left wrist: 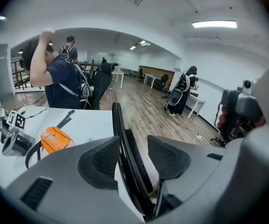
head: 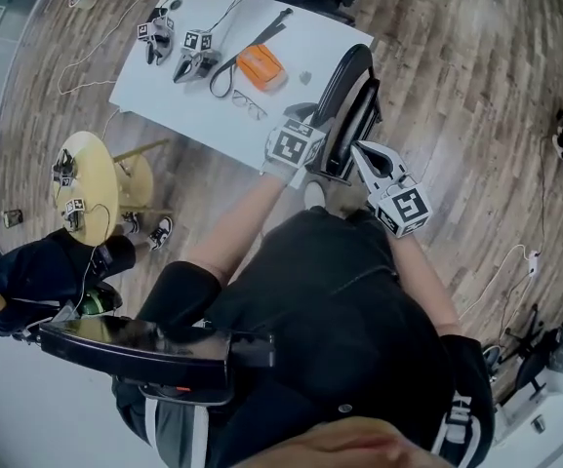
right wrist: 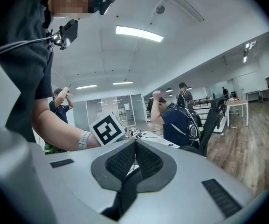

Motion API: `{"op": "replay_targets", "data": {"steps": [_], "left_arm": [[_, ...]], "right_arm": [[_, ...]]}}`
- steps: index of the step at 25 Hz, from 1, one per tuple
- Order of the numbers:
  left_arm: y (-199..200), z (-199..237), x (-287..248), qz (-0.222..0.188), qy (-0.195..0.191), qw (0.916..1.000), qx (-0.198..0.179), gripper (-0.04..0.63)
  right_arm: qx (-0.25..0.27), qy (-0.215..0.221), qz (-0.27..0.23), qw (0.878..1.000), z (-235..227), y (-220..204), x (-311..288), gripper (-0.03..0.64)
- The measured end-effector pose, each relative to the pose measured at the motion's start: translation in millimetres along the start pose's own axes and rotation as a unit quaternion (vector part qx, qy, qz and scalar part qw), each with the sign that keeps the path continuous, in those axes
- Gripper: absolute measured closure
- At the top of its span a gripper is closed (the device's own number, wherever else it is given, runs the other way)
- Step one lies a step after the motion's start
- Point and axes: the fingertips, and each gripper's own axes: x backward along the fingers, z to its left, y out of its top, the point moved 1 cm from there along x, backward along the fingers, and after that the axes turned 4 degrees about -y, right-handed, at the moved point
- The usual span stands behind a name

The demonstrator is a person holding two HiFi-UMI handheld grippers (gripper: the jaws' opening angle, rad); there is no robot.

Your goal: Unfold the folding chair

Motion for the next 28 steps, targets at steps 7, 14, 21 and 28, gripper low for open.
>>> {"op": "replay_targets", "data": {"steps": [7,14,21,28], "left_arm": [[-30.9,25.5,-36.1,0.085,0.026,0.9955,0.033,0.379],[-42.6,30.6,-60.9,0.122,0.007,0.9900,0.071,0.393],[-44.6,26.1,-65.6,0.122,-0.004,0.9868,0.107,0.509],[-42.1,15.8,-66.2,0.122,-0.005,0.9857,0.116,0.516]], "right_arm": [[-0.020,-0.029,0.002,0.999,-10.5,-6.5,12.0,0.607],[-0.031,-0.067,0.007,0.997,-22.2,-11.3,29.1,0.607],[-0.056,-0.090,0.010,0.994,-33.0,-22.6,37.3,0.607],[-0.142,-0.134,0.054,0.979,-57.7,-65.0,43.0,0.607]]}}
